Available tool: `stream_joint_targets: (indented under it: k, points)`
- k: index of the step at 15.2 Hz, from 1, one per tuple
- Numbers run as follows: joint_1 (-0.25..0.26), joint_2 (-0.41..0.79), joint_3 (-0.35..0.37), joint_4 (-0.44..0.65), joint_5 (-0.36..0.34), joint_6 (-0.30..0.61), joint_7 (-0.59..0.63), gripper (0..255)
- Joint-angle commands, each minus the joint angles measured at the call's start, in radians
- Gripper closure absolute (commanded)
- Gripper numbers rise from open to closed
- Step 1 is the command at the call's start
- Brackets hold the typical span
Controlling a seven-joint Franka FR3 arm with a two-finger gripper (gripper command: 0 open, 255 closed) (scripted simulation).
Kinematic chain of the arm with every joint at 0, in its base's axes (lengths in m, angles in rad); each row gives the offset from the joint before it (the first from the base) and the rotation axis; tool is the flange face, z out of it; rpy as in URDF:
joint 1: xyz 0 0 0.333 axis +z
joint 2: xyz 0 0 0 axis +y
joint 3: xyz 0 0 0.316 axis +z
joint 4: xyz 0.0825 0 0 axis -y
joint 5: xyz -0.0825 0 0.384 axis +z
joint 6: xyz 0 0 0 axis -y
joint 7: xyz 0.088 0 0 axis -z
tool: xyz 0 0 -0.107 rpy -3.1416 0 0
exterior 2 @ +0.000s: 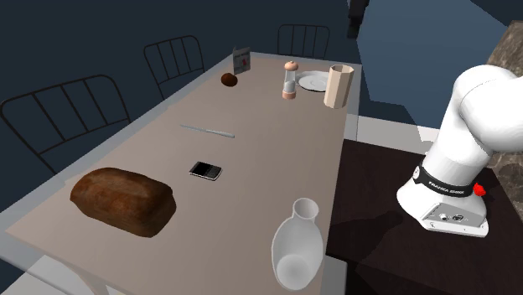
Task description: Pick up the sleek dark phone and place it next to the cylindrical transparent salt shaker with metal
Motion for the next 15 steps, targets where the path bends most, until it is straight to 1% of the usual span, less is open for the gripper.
stream_joint_targets:
  k: [1,8,15]
  points:
    - [0.0,0.0,0.0,0.0,0.0,0.0,0.0,0]
    - [0.017,0.177,-0.005,-0.05,0.02,0.226,0.002,0]
    - [0.034,0.4,-0.005,-0.034,0.042,0.432,-0.005,0]
